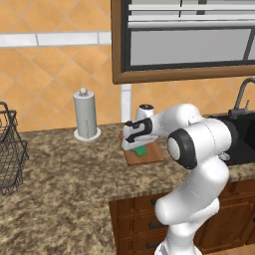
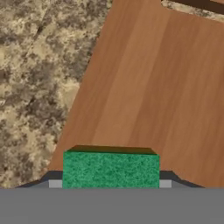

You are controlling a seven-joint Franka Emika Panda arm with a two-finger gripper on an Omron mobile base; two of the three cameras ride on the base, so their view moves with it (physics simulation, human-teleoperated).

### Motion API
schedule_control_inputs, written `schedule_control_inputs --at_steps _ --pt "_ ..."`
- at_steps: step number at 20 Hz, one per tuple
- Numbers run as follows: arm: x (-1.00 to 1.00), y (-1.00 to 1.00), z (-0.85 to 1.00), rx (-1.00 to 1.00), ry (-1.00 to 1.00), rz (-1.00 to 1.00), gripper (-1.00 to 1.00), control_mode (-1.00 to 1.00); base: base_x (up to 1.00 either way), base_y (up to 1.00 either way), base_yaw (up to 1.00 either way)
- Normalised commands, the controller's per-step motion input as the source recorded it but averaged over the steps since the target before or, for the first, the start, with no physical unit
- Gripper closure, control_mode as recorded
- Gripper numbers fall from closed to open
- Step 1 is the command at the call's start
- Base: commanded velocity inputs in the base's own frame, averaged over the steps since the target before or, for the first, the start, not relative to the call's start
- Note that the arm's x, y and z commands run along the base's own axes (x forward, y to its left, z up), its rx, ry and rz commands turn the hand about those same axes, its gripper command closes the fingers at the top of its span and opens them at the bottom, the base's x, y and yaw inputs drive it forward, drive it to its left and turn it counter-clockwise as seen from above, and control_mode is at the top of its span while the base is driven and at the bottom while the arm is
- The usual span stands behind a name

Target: Pick up the sponge from the counter and clean the cutting board by briefly scrubbing or pressing down on the cutting board. Once finished, release the sponge.

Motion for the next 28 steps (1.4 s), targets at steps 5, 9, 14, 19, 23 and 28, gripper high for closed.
schedule_control_inputs --at_steps 5,9,14,19,23,28 --pt "1.0 0.11 0.02 -0.09 0.03 -0.03 1.0 -1.0 0.0 0.0 0.0" --pt "0.93 0.0 -0.48 0.0 -0.02 -0.08 1.0 -1.0 0.0 0.0 0.0" --pt "0.34 0.0 -0.4 0.0 -0.04 -0.09 1.0 -1.0 0.0 0.0 0.0" --pt "0.0 -0.16 -0.53 0.01 -0.02 -0.19 1.0 -1.0 0.0 0.0 0.0" --pt "-0.24 -0.3 -0.87 0.01 -0.06 -0.21 1.0 -1.0 0.0 0.0 0.0" --pt "-0.18 -0.88 -0.67 0.04 -0.17 -0.29 1.0 -1.0 0.0 0.0 0.0"
